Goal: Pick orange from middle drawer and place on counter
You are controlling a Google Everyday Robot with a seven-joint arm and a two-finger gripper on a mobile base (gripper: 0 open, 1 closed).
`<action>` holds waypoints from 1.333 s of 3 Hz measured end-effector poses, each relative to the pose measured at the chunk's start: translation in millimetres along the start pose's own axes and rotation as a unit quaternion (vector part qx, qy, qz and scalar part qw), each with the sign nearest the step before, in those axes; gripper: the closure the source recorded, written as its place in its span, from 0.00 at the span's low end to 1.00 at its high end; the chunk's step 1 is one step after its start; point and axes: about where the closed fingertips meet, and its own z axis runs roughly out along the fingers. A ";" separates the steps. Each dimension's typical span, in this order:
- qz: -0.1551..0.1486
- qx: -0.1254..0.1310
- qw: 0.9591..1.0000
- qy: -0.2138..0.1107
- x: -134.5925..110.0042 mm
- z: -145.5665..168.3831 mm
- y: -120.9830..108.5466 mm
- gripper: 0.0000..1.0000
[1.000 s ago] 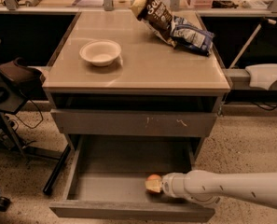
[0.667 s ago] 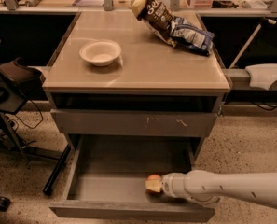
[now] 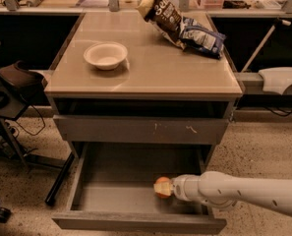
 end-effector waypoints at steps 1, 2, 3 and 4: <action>-0.022 -0.027 0.999 -0.031 -54.5 -37.1 9.7 1.00; -0.044 -0.053 0.996 -0.056 -113.9 -85.0 12.8 1.00; -0.054 -0.072 0.994 -0.068 -161.9 -138.3 10.8 1.00; -0.058 -0.073 0.993 -0.068 -174.2 -159.0 10.2 1.00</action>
Offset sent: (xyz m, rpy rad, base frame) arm 0.0549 -0.0260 0.2209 0.1861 -0.1104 0.2374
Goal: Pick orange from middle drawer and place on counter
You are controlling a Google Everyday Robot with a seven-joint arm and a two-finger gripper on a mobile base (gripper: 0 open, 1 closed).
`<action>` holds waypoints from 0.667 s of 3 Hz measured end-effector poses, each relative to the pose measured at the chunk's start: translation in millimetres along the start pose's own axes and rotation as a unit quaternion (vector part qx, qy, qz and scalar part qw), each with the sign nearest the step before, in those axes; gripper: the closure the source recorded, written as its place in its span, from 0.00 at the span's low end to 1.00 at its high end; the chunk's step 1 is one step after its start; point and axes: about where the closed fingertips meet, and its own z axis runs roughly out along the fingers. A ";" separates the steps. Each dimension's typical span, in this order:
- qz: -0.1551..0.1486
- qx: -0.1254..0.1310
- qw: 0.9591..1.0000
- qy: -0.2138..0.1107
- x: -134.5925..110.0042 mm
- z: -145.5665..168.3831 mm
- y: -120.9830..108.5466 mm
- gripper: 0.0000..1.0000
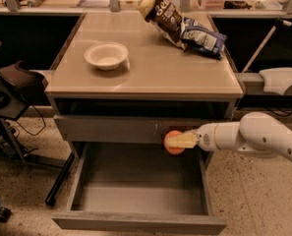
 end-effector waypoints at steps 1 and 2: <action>-0.028 0.028 0.999 -0.002 -36.4 -48.2 4.6 1.00; -0.070 0.092 0.993 -0.017 -77.3 -128.4 6.1 1.00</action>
Offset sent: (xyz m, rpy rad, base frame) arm -0.0185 -0.1389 0.2312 -0.3169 -0.2791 -0.1635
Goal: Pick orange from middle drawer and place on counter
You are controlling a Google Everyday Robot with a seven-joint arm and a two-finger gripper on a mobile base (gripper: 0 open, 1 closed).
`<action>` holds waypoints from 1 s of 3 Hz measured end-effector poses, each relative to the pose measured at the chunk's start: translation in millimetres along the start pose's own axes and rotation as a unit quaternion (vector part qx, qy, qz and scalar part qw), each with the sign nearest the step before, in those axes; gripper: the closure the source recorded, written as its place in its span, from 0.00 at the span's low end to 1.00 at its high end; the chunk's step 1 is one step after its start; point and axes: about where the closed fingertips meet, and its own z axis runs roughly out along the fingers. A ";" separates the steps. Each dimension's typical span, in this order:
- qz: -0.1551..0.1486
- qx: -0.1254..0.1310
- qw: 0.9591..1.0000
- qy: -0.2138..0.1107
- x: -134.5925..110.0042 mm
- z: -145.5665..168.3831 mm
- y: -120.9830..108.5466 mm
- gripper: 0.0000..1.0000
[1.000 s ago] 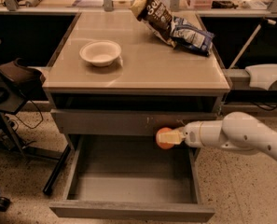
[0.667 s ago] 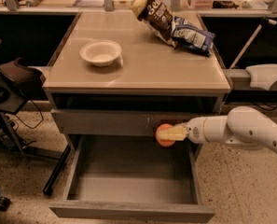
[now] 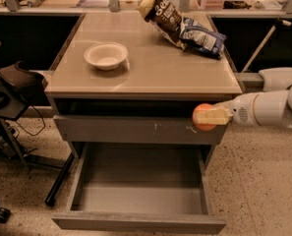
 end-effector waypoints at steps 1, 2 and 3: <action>-0.007 0.005 1.000 -0.003 -7.9 -6.8 2.7 1.00; -0.010 0.000 1.000 0.016 -9.0 -6.2 0.3 1.00; -0.003 0.005 0.999 0.051 -37.5 -15.8 -17.1 1.00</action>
Offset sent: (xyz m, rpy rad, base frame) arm 0.0047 -0.0073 0.0114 -0.0574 0.0634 0.0366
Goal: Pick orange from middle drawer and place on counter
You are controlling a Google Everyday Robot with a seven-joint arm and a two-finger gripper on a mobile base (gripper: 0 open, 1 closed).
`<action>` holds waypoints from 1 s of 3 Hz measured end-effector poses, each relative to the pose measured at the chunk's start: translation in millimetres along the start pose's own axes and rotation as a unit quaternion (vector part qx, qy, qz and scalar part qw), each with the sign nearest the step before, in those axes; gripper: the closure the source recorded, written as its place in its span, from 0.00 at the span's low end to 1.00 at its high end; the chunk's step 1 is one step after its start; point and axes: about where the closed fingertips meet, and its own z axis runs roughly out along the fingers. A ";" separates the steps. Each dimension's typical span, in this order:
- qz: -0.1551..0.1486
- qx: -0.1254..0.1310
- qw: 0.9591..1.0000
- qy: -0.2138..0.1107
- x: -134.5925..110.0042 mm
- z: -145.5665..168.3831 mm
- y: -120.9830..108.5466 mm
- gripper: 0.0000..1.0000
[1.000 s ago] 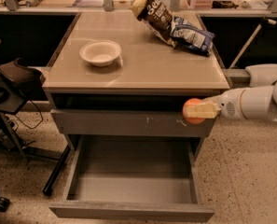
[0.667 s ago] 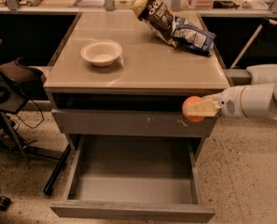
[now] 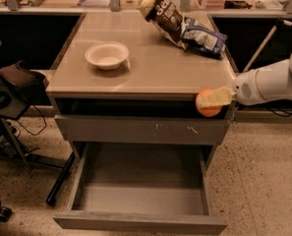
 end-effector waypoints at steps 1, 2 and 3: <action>0.003 0.017 1.000 0.024 -49.0 -38.9 -21.0 1.00; 0.001 0.009 0.998 0.055 -94.1 -51.4 -22.7 1.00; -0.011 -0.026 0.996 0.081 -130.2 -48.2 -7.4 1.00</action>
Offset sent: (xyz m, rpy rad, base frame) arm 0.1125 -0.0266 0.3557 -0.0947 -0.1447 0.0513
